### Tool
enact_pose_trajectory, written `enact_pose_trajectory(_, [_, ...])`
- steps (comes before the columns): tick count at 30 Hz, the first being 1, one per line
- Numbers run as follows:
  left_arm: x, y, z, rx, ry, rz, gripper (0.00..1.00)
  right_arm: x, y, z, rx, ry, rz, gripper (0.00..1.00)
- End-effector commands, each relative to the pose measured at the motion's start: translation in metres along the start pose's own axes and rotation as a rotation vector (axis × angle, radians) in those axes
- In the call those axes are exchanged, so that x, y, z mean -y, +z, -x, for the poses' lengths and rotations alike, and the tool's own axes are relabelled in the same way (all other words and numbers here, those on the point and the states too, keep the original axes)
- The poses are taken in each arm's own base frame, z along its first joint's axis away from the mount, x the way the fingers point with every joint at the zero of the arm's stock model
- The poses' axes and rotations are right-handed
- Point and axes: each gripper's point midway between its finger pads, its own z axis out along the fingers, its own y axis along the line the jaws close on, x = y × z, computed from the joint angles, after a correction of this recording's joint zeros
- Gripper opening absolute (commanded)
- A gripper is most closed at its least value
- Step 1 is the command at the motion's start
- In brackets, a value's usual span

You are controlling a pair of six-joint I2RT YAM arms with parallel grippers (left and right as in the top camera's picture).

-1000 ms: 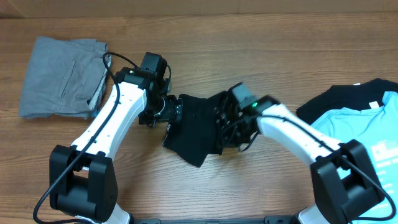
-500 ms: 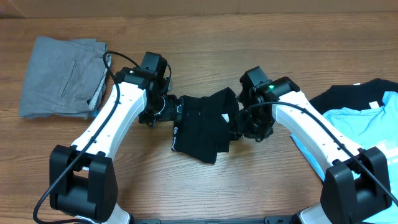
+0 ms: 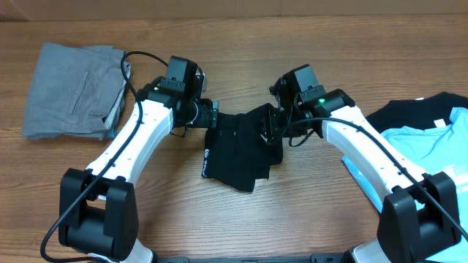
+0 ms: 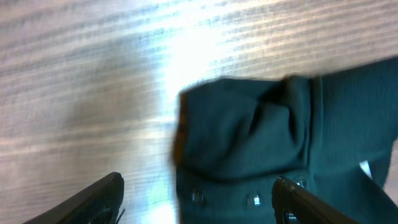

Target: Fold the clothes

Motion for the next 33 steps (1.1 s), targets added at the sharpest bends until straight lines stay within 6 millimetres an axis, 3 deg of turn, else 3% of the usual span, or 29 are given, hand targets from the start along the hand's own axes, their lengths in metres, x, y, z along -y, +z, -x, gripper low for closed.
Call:
enact_pose_trajectory(1, [-0.007,0.021,-0.008,-0.014,0.047,0.011,0.79,0.005,0.021,0.005,-0.018,0.001,0.005,0.62])
enact_pose_trajectory(5, [-0.006,0.042,-0.014,-0.047,0.050,-0.015,0.74,0.016,0.049,0.010,-0.025,0.009,-0.005,0.62])
enact_pose_trajectory(7, [-0.003,0.050,-0.015,-0.057,0.062,-0.043,0.73,0.008,0.055,0.014,-0.020,0.000,0.050,0.48])
enact_pose_trajectory(8, [-0.002,0.053,-0.015,-0.058,0.062,-0.053,0.73,-0.001,0.054,0.016,-0.019,-0.007,0.102,0.29])
enact_pose_trajectory(10, [0.000,0.055,-0.013,-0.053,0.063,-0.067,0.73,-0.014,0.047,0.019,-0.019,-0.014,0.167,0.07])
enact_pose_trajectory(11, [0.001,0.055,-0.012,-0.047,0.064,-0.069,0.74,-0.017,0.041,0.020,-0.018,-0.012,0.180,0.04])
enact_pose_trajectory(15, [0.002,0.055,-0.006,-0.028,0.069,-0.074,0.79,-0.010,0.013,0.021,-0.021,0.022,0.116,0.04])
enact_pose_trajectory(17, [0.003,0.055,-0.007,-0.029,0.068,-0.074,0.80,0.004,-0.007,0.018,-0.028,0.049,0.014,0.04])
enact_pose_trajectory(22, [0.008,0.054,-0.002,-0.012,0.062,-0.104,0.86,0.019,-0.013,-0.006,-0.107,0.140,-0.073,0.04])
enact_pose_trajectory(24, [0.019,0.053,0.004,0.010,0.066,-0.162,0.87,0.034,-0.010,-0.016,-0.125,0.192,-0.154,0.04])
enact_pose_trajectory(27, [0.026,0.051,0.011,0.038,0.059,-0.200,0.88,0.052,-0.005,-0.022,-0.119,0.267,-0.241,0.17])
enact_pose_trajectory(30, [0.028,0.052,0.016,0.057,0.063,-0.205,0.88,0.058,-0.003,-0.025,-0.129,0.285,-0.267,0.44])
enact_pose_trajectory(32, [0.030,0.053,0.016,0.054,0.064,-0.219,0.87,0.057,-0.004,-0.024,-0.128,0.286,-0.261,0.45])
enact_pose_trajectory(33, [0.033,0.054,0.014,0.044,0.064,-0.240,0.84,0.052,-0.004,-0.023,-0.132,0.275,-0.231,0.38])
